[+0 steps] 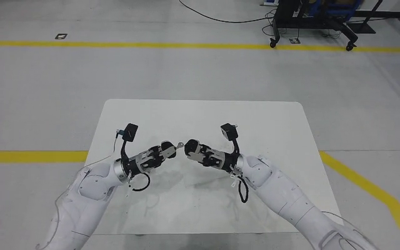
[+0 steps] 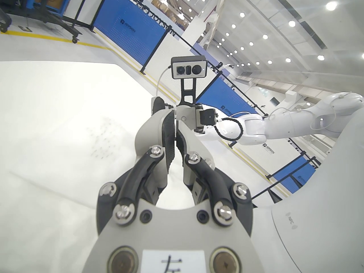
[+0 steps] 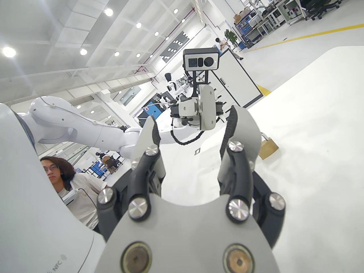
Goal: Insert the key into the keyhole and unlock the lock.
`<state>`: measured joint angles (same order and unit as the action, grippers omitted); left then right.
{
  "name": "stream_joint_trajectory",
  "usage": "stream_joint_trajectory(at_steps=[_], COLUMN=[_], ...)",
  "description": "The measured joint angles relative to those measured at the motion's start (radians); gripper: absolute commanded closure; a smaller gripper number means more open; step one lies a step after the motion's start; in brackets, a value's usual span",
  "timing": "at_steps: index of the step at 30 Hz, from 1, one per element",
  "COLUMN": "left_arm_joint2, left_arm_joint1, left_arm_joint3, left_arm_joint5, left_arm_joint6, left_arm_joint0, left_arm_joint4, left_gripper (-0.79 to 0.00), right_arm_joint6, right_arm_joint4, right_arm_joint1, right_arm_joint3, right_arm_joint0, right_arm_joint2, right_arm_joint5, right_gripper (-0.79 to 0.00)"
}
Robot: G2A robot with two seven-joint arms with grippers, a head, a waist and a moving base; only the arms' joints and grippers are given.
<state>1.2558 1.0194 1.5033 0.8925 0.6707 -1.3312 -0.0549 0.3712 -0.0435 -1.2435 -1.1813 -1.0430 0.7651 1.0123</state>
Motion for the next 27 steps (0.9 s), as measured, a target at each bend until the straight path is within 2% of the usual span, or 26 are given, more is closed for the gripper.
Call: stream_joint_trajectory(at_steps=[6,9,13,16,20,24,25,26,27], left_arm_joint2=[-0.001,0.000,0.008,-0.006,-0.042,-0.065,-0.075,-0.082,-0.089], left_arm_joint1=[0.000,0.001,-0.001,-0.005,-0.010,-0.011,-0.011,-0.010,-0.010], left_arm_joint3=[0.000,0.007,0.030,0.048,0.059,0.068,0.072,0.075,0.076], left_arm_joint5=[0.000,-0.031,-0.035,-0.048,-0.076,-0.100,-0.099,-0.097,-0.095], left_arm_joint6=[0.001,-0.023,-0.030,0.020,0.126,0.164,0.168,0.172,0.176], left_arm_joint0=[0.000,-0.002,-0.010,-0.016,0.007,0.027,0.029,0.030,0.032], left_arm_joint4=[-0.002,0.012,0.071,0.109,0.117,0.161,0.173,0.180,0.184], left_gripper=[0.000,0.000,0.000,0.000,0.000,0.000,0.000,0.000,0.000], right_arm_joint6=[0.000,0.000,0.008,0.062,0.158,0.231,0.245,0.256,0.265], right_arm_joint4=[0.000,0.001,0.069,0.143,0.266,0.302,0.300,0.298,0.297], right_arm_joint1=[0.000,0.000,0.009,0.031,0.068,0.098,0.105,0.109,0.113], right_arm_joint3=[0.000,0.000,-0.001,-0.006,-0.060,-0.141,-0.165,-0.182,-0.197], right_arm_joint0=[0.000,0.000,0.003,0.004,-0.029,-0.084,-0.101,-0.112,-0.121], right_arm_joint2=[0.000,0.000,0.035,0.083,0.148,0.206,0.219,0.227,0.233], right_arm_joint5=[0.000,-0.001,-0.077,-0.125,-0.125,-0.155,-0.165,-0.173,-0.179], right_gripper=[-0.785,-0.785,-0.785,-0.785,-0.785,-0.785,-0.760,-0.619,-0.579])
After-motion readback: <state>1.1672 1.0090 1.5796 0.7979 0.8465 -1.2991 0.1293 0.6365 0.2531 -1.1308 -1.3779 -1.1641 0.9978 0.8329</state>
